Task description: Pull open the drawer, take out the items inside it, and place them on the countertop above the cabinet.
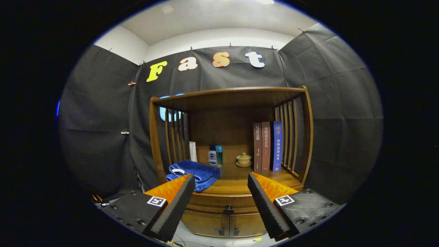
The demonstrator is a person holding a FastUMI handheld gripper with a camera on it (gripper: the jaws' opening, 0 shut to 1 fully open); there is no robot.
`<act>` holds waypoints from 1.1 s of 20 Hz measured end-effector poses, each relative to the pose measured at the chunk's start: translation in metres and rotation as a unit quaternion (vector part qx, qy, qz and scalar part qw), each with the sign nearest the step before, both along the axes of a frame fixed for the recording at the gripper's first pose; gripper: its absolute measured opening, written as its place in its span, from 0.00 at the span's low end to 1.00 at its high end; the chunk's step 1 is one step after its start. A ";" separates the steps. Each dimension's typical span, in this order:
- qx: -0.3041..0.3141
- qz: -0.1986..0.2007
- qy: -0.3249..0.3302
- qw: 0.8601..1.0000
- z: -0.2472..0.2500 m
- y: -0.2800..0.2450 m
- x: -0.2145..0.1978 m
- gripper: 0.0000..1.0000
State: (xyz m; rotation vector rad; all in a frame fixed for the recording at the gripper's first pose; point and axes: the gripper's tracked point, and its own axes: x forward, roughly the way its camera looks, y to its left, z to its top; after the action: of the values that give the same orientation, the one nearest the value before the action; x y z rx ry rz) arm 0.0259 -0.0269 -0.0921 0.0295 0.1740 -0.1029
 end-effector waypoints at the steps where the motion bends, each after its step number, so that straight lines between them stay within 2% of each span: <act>1: 0.004 -0.002 0.006 1.000 -0.010 -0.002 0.005 0.99; 10: 0.020 -0.022 0.072 0.997 -0.123 -0.019 0.044 0.99; 15: 0.022 -0.030 0.111 0.993 -0.180 -0.025 0.063 0.92; 19: 0.039 -0.038 0.137 0.989 -0.219 -0.027 0.077 0.91; 22: 0.044 -0.047 0.162 0.985 -0.244 -0.032 0.081 0.85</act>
State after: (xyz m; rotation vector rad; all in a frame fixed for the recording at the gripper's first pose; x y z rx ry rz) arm 0.1072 -0.0592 -0.3360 0.1087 0.5033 -0.1934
